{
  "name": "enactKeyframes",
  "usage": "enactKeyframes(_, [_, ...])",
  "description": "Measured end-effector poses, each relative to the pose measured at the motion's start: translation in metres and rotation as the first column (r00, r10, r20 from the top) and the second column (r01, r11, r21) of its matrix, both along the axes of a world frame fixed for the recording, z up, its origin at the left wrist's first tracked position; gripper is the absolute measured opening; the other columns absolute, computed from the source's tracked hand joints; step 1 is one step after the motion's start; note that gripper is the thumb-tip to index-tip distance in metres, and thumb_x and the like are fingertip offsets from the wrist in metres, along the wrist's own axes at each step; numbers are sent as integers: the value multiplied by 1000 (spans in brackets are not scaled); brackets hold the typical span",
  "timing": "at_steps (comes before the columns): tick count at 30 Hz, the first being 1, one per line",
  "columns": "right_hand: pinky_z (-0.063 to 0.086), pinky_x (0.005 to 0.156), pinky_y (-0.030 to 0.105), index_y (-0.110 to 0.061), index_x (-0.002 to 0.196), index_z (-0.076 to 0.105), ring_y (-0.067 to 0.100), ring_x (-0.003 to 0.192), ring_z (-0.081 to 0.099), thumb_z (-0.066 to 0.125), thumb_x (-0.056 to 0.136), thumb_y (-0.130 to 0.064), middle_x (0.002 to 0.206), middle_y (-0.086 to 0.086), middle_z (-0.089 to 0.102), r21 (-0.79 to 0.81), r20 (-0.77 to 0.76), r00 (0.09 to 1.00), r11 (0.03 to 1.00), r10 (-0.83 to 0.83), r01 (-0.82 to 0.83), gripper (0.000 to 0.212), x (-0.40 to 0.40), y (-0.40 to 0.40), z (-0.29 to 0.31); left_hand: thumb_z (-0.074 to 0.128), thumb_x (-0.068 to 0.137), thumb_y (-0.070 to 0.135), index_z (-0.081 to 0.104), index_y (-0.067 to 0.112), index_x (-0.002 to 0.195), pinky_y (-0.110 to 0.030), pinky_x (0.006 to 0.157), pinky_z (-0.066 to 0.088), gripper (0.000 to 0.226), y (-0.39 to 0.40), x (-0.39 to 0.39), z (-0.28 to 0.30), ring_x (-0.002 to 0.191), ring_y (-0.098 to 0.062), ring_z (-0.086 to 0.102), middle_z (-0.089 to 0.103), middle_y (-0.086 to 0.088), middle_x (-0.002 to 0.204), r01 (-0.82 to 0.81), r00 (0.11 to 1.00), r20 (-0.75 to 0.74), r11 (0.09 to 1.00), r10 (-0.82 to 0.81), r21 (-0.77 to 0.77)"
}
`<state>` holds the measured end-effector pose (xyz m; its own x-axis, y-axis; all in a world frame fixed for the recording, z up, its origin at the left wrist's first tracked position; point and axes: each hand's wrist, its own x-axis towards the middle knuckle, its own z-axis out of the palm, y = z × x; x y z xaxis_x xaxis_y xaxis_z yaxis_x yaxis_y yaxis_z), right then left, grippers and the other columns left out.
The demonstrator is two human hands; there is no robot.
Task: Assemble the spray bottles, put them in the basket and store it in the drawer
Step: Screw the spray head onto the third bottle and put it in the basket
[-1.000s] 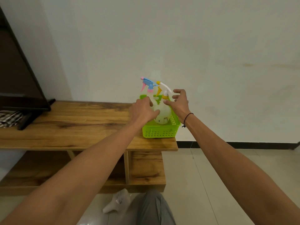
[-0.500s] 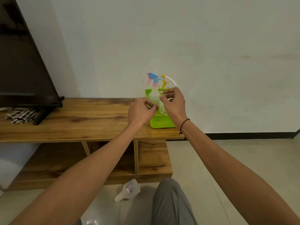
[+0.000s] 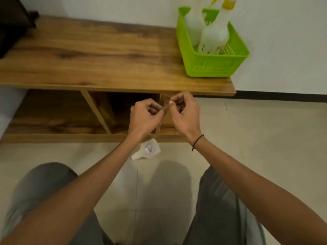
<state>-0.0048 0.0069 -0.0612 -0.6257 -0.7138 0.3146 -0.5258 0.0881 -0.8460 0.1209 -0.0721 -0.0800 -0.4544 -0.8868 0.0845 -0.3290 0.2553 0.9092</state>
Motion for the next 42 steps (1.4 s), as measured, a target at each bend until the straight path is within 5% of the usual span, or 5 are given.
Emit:
enactKeyframes(13, [58,74,39,-10,102,68,20,88,68,59,91,4,95,2,71,385,-15,982,907,190,-170,20,37,-21,-106,82,78,40,67,38,71,-29,79,59,17,-26,36,-87,73,3,69,69,20,62,-10,939,342,996,-22,93])
enactKeyframes(21, [45,109,54,-15,150,40,36,143,39,71,89,-20,151,10,48,904,-191,691,399,697,-153,68,64,-27,-194,78,88,33,81,25,81,-37,90,61,11,-29,56,-117,94,-13,74,80,9,91,33,776,618,986,-129,164])
enactKeyframes(26, [51,96,63,-21,152,34,41,144,32,71,87,-15,154,12,36,963,-193,630,267,752,-23,75,78,-21,-229,74,93,37,82,21,93,-33,85,59,18,-35,83,-126,95,-17,76,81,3,98,-33,725,679,979,-115,201])
enactKeyframes(34, [55,89,50,-28,141,45,37,128,39,85,73,-37,135,7,44,859,46,863,421,502,-291,80,99,-15,-249,61,88,76,75,11,110,-38,88,65,70,-18,141,-157,81,-22,78,79,-7,93,-285,695,704,842,-148,458])
enactKeyframes(42, [58,99,47,-30,122,54,22,116,63,89,65,-48,124,0,63,563,523,788,563,325,-605,69,177,-26,-238,67,82,78,32,19,161,-49,101,58,104,15,188,-180,139,-29,54,49,-6,156,-297,945,324,526,42,797])
